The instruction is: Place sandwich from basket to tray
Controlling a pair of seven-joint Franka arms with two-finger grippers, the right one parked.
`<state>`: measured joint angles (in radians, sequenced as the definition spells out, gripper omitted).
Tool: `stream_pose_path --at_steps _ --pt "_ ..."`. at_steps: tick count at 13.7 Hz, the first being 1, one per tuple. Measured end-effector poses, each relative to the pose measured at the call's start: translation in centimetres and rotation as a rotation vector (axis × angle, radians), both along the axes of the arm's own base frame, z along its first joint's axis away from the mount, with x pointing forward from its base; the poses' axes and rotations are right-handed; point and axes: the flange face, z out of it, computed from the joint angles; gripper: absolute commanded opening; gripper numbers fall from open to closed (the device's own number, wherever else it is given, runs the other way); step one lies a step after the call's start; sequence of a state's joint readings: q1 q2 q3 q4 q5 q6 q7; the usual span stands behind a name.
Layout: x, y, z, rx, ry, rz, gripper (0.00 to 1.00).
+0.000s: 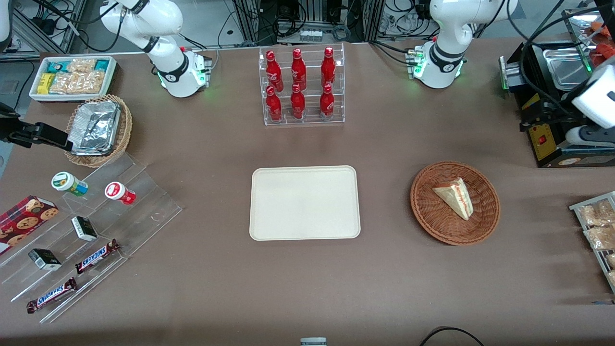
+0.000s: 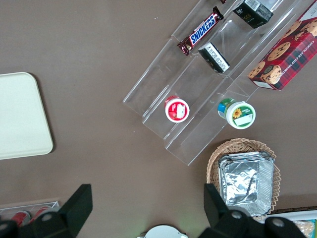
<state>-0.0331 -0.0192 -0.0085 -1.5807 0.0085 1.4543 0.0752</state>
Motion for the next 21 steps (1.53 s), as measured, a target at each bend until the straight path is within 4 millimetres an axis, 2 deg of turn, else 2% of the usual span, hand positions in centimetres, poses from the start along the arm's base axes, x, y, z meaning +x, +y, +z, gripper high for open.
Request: stream_pose_path --at_steps 6,11,13,15,18,21 --pt "0.1 -0.1 -0.5 0.014 0.012 -0.004 1.0" --pt "1.2 0.1 -4.6 0.037 0.034 0.056 1.0" --pt "1.7 0.0 -7.6 0.051 0.013 0.189 1.0" --pt "1.9 -0.2 -11.8 0.062 -0.02 0.344 1.0" --pt "1.3 -0.5 -18.1 0.066 -0.069 0.557 1.0" --pt "0.1 -1.2 -23.2 0.048 -0.128 0.719 1.0"
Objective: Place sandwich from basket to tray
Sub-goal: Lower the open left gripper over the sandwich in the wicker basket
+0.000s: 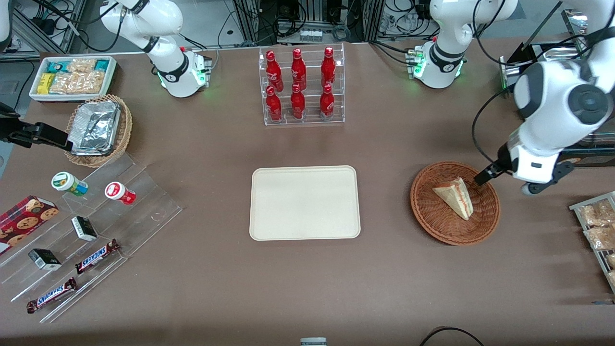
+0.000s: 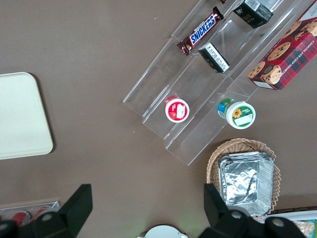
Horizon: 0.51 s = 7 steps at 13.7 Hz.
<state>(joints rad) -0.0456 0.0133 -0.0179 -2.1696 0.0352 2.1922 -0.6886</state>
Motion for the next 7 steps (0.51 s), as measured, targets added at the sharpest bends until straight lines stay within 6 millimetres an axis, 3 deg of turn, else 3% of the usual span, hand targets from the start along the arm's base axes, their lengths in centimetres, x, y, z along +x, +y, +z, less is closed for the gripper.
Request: stream_pose_path --at_steps 3,7 --pt "-0.4 -0.5 -2.9 -0.007 -0.017 0.112 1.0" --pt "-0.1 -2.7 -6.1 -0.011 -0.011 0.178 1.0"
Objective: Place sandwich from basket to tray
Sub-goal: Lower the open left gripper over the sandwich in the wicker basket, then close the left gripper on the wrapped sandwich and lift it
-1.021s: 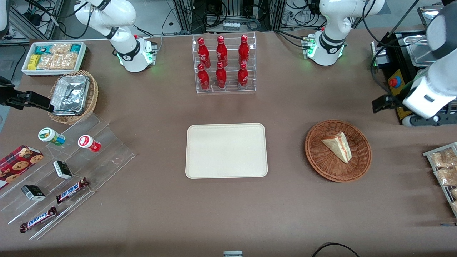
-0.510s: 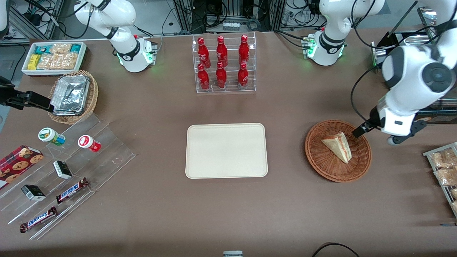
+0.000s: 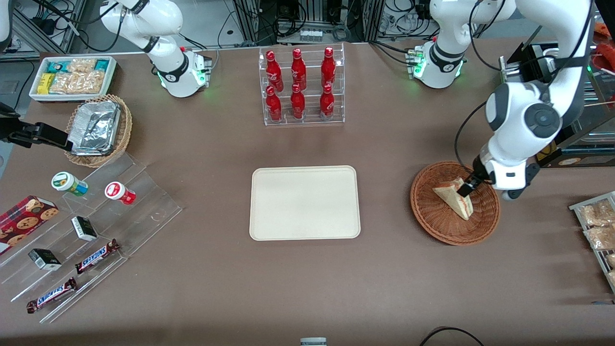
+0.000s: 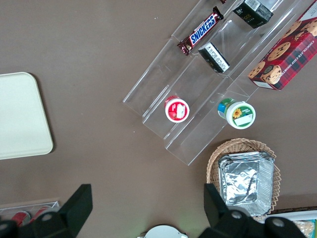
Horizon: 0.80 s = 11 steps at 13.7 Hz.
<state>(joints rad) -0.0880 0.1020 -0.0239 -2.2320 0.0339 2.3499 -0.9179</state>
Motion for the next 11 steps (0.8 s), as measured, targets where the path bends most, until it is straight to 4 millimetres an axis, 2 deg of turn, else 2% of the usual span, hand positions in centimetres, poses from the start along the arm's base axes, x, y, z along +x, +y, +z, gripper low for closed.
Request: stream_pose_path --at_steps 2,9,10,11 --pt "-0.3 -0.6 -1.5 -0.002 -0.003 -0.001 1.0" --pt "-0.3 -0.6 -5.4 -0.005 -0.004 -0.002 1.0" --pt "-0.3 -0.6 -5.9 -0.004 0.003 -0.003 0.98" --pt "-0.3 -0.6 -6.4 -0.003 0.011 -0.004 0.88"
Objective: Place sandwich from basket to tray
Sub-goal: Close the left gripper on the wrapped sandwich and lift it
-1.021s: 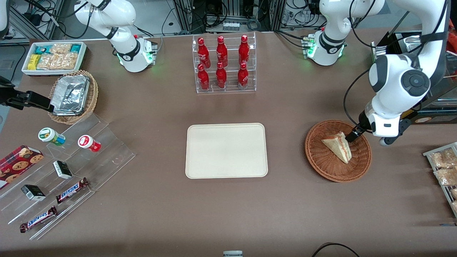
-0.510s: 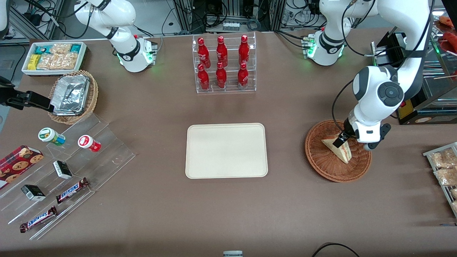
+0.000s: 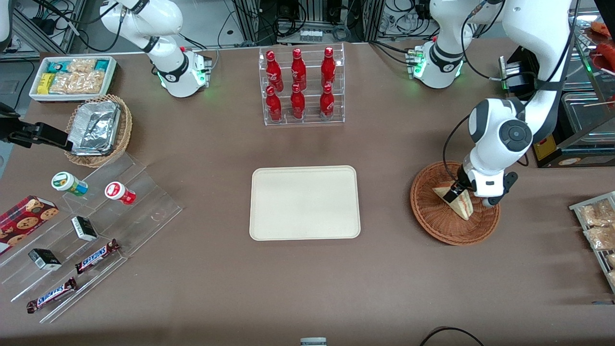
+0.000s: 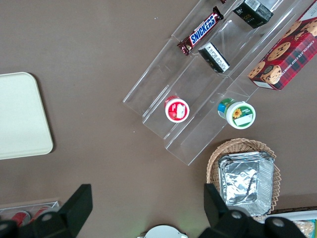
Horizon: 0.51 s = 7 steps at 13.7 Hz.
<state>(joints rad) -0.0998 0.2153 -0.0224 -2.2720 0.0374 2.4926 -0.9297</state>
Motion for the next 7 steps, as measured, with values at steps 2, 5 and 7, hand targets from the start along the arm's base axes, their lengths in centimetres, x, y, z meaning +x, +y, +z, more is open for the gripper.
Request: stream_pose_path --at_steps 2,5,7 --pt "-0.07 0.03 -0.87 0.002 0.012 -0.001 0.12" --pt "-0.1 0.04 -1.14 0.004 0.016 -0.003 0.0" --pt "-0.07 0.03 -1.11 0.005 0.015 -0.006 0.0"
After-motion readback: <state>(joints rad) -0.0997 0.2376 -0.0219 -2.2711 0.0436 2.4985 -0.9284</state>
